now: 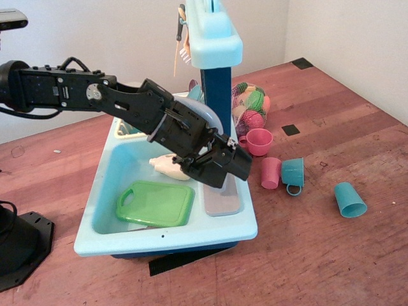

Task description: Turn lever vertical to front

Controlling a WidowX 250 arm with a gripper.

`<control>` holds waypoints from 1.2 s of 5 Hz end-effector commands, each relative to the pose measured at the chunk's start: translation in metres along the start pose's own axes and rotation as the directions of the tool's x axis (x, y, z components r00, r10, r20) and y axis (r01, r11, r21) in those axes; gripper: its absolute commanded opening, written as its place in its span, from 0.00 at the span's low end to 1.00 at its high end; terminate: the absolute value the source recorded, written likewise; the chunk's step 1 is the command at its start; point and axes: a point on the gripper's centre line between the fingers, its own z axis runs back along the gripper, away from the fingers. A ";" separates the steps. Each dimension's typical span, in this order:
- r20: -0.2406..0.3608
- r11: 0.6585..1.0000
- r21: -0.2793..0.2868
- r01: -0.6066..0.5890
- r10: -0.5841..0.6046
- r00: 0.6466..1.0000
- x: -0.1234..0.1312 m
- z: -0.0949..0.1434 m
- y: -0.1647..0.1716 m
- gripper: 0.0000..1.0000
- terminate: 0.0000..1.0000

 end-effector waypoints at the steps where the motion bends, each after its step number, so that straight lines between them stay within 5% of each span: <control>1: 0.035 1.000 -0.017 -0.015 0.016 0.999 -0.001 0.019 0.011 1.00 0.00; 6: 0.037 0.995 0.000 -0.095 0.095 0.995 -0.054 0.037 0.069 1.00 0.00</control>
